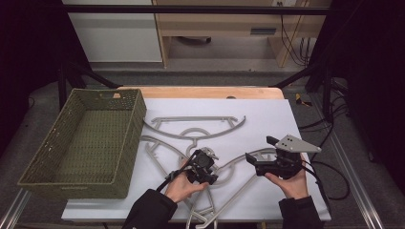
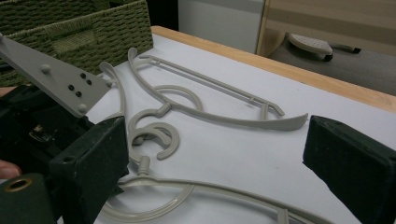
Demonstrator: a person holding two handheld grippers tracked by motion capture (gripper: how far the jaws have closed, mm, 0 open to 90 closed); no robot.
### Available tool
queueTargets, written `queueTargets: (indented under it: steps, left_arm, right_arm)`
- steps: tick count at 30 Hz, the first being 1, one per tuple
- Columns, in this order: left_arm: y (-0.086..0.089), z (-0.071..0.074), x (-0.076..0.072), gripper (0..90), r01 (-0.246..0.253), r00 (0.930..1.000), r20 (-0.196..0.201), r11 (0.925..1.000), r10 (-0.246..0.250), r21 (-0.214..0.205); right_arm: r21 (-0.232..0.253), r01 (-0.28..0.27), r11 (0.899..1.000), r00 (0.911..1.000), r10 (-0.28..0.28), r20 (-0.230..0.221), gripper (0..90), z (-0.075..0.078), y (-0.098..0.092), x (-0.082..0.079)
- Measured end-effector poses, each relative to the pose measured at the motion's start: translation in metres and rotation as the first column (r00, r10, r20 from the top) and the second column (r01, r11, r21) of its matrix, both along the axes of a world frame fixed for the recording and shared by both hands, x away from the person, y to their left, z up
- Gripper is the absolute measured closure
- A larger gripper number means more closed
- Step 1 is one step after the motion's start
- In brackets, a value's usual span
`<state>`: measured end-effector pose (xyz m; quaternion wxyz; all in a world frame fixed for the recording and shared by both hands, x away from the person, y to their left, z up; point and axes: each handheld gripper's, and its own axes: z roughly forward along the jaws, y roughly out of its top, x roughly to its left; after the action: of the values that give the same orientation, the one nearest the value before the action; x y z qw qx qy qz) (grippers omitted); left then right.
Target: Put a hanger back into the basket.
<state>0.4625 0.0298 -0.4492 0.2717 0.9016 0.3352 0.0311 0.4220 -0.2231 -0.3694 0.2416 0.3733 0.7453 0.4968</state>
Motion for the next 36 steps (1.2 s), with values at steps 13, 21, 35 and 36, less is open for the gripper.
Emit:
queueTargets:
  steps: [13, 21, 35, 36]
  left_arm:
    - [-0.006, -0.003, 0.001, 79.1, -0.033, 0.9979, -0.055, 0.9992, 0.034, 0.021]
    - [-0.008, -0.001, -0.001, 81.9, -0.056, 0.9971, -0.049, 0.9973, 0.059, 0.046]
    - [0.016, 0.028, -0.010, 82.7, -0.068, 0.9970, 0.035, 0.9966, 0.069, -0.047]
    - [0.016, 0.028, -0.010, 82.7, -0.068, 0.9970, 0.035, 0.9966, 0.069, -0.047]
  right_arm:
    - [-0.002, 0.000, 1.000, 1.0000, 0.000, 0.000, 7.3, 0.000, 0.000, 0.001]
    - [-0.002, -0.002, 1.000, 1.0000, 0.002, -0.004, 7.3, -0.001, 0.001, 0.001]
    - [0.005, 0.002, 1.000, 1.0000, -0.002, 0.003, 7.6, 0.001, -0.002, -0.001]
    - [0.005, 0.002, 1.000, 1.0000, -0.002, 0.003, 7.6, 0.001, -0.002, -0.001]
